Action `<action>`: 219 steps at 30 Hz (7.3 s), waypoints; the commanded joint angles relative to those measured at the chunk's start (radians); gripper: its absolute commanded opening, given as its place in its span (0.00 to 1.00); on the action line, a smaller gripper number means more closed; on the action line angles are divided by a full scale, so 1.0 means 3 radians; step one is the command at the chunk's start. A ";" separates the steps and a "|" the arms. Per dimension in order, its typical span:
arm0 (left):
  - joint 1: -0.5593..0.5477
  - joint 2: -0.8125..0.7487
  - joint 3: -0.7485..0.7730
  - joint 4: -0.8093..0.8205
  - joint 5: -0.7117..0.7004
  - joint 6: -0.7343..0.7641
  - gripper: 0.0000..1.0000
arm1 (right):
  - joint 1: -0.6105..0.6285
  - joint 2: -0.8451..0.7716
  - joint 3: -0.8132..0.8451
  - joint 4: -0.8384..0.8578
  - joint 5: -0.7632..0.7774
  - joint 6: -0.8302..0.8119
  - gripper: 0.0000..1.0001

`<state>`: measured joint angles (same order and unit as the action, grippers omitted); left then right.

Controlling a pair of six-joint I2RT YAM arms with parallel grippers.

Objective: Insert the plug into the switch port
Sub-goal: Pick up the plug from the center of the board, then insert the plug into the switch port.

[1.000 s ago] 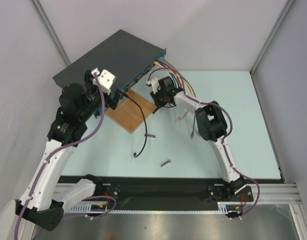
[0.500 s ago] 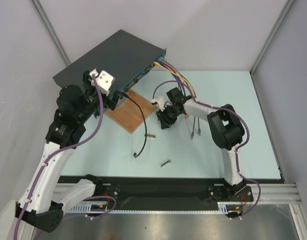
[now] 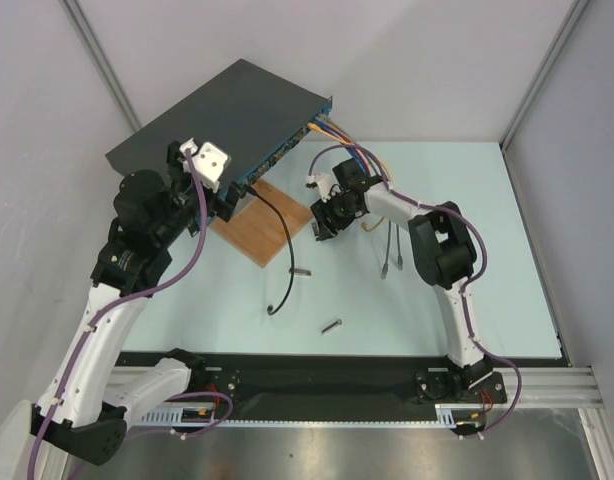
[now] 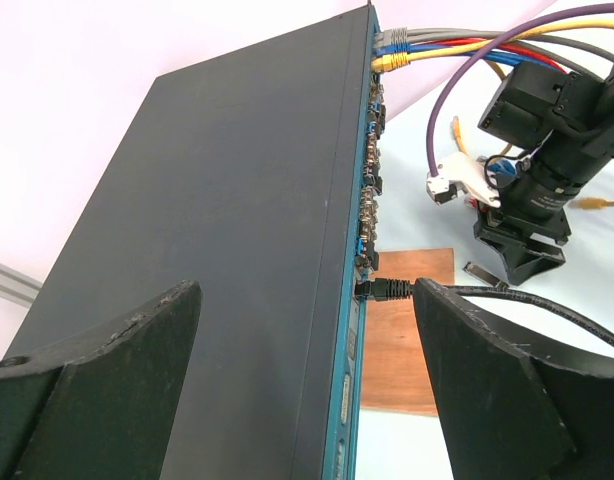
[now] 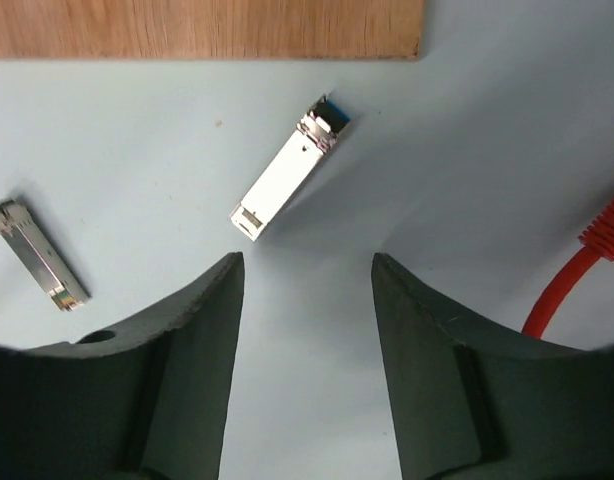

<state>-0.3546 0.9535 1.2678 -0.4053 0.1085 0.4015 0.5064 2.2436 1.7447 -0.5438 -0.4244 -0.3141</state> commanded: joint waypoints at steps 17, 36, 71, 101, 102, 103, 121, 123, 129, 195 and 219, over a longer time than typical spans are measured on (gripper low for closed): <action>0.0016 -0.0039 -0.0135 0.0272 -0.0066 0.0073 0.95 | 0.0439 0.0406 0.0341 -0.0099 0.1082 0.0449 0.09; -0.0571 0.0268 -0.0044 0.0625 0.0779 -0.1103 0.91 | -0.0558 -0.2380 -0.0728 0.1551 -0.1407 0.2754 0.00; -0.1421 0.1224 0.0504 0.1448 -0.0255 -0.0602 0.46 | -0.0466 -0.2667 -0.1147 0.3336 -0.1863 0.3823 0.00; -0.1599 0.0268 -0.0713 0.1121 -0.0352 0.2740 0.00 | -0.0845 -0.2396 0.0525 -0.1322 -0.2146 0.0203 0.81; -0.1620 0.0243 -0.0728 0.1096 -0.0352 0.2818 0.00 | -0.0779 -0.2411 0.0510 -0.1332 -0.2063 0.0107 0.80; -0.1635 0.0227 -0.0749 0.1095 -0.0352 0.2895 0.00 | -0.0697 -0.2442 0.0484 -0.1332 -0.1997 0.0046 0.80; -0.1917 0.0074 -0.1000 0.0947 -0.0449 0.3744 0.00 | 0.0398 -0.2504 0.0315 -0.1168 -0.0826 -0.0369 0.71; -0.1917 0.0079 -0.0995 0.0947 -0.0438 0.3739 0.00 | 0.0454 -0.2483 0.0310 -0.1173 -0.0774 -0.0430 0.67; -0.1917 0.0125 -0.0887 0.0860 -0.0398 0.3576 0.00 | 0.0536 -0.2509 0.0233 -0.1076 -0.0631 -0.0538 0.47; 0.0272 0.1797 0.1342 -0.0357 0.0313 -0.1292 0.78 | 0.0066 -0.0939 0.1271 0.0263 0.0233 0.0137 0.00; 0.0287 0.1981 0.1455 -0.0275 0.0410 -0.1430 0.79 | 0.0153 -0.0796 0.1409 0.0136 0.0223 0.0024 0.00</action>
<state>-0.2787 1.5391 1.6650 -0.5014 0.2138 0.0017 0.5411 1.9923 2.1113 -0.5156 -0.3504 -0.2928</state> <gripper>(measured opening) 0.785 0.149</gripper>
